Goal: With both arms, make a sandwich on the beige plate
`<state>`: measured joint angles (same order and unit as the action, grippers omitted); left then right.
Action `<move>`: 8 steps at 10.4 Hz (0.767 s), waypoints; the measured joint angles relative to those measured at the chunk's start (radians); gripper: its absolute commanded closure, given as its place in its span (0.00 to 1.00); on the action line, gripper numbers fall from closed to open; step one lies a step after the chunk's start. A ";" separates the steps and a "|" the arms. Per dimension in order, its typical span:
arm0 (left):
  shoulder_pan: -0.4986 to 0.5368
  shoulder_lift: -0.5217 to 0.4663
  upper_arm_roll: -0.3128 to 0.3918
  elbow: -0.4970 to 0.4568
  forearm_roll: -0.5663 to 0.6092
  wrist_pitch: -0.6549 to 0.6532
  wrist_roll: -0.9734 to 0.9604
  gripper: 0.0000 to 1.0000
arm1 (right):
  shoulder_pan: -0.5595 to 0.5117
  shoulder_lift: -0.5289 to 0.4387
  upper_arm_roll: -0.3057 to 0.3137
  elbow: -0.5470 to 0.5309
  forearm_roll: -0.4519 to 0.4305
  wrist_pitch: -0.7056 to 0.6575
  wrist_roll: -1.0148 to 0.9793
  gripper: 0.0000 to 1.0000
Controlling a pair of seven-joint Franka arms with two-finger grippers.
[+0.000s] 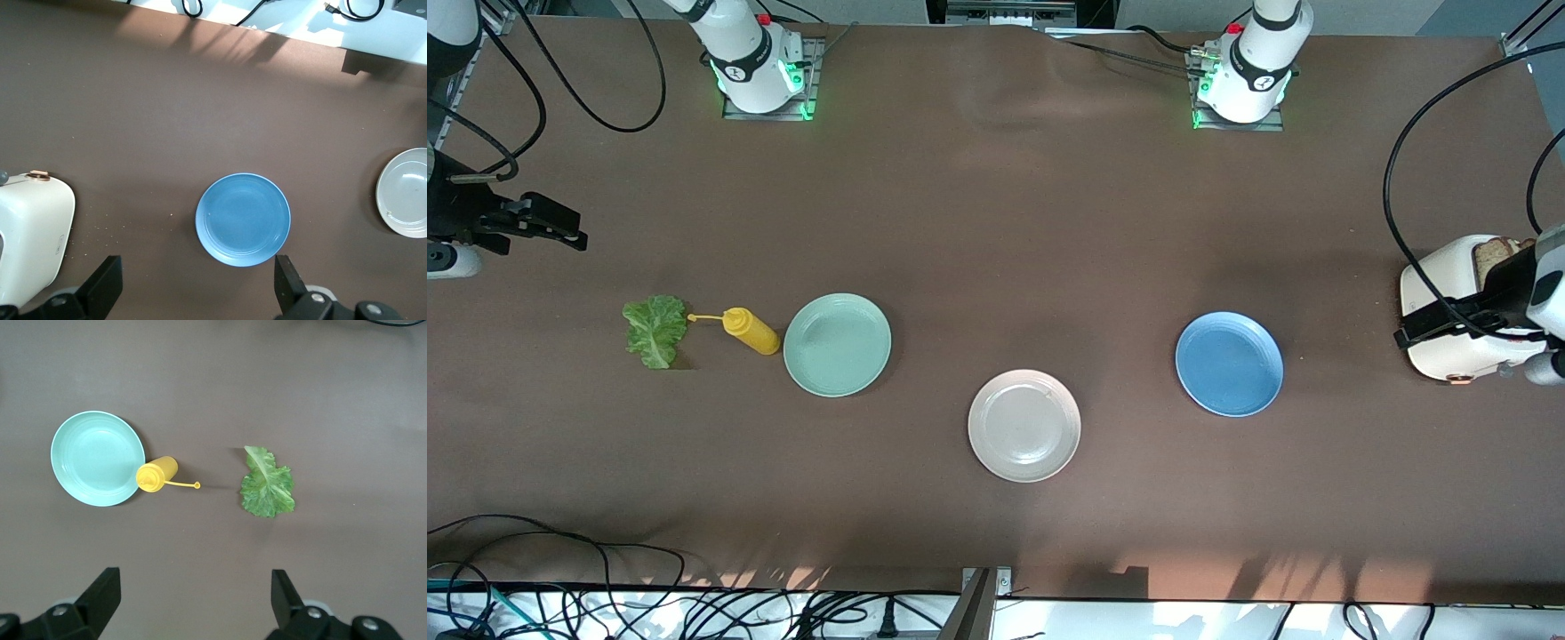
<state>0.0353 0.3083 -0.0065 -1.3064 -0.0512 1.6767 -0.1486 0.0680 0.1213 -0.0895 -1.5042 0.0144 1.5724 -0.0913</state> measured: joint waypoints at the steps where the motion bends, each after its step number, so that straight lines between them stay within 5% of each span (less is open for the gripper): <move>1: 0.000 -0.005 0.005 0.000 0.000 -0.004 0.000 0.00 | 0.000 0.000 0.000 0.000 0.000 -0.001 0.000 0.00; 8: 0.007 0.002 0.014 -0.011 0.000 -0.008 0.000 0.00 | 0.000 0.000 0.000 0.000 0.000 -0.002 0.000 0.00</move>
